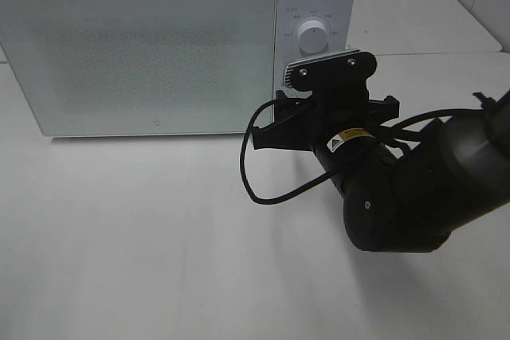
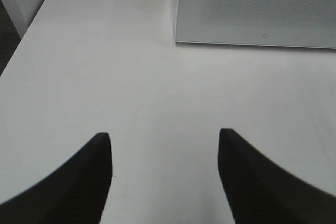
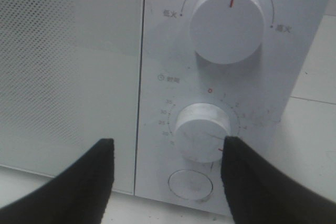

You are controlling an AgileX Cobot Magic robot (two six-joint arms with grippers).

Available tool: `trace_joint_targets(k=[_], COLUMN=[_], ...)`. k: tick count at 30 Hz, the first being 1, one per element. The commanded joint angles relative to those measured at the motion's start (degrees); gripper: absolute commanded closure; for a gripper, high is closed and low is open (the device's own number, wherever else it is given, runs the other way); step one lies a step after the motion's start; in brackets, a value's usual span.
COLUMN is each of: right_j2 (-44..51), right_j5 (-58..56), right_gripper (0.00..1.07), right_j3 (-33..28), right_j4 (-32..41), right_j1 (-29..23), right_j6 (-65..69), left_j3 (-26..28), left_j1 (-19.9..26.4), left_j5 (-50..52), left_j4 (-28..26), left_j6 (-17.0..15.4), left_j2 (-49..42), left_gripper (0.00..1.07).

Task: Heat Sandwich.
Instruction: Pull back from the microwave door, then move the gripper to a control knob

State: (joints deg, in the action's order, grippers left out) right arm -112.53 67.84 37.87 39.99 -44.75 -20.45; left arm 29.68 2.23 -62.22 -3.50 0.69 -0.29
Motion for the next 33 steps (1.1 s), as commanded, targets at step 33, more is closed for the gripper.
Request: trace_joint_targets(k=[33], right_j2=[-6.99], right_j5=[5.67], right_gripper=[0.35], right_j3=[6.88], right_j4=[3.09], right_j1=[2.58], right_j6=[-1.09], left_j3=[-0.17], left_j1=[-0.17], left_j5=[0.97], left_j4=[0.11], left_j6=[-0.29], left_j2=[-1.32], left_gripper=[0.49])
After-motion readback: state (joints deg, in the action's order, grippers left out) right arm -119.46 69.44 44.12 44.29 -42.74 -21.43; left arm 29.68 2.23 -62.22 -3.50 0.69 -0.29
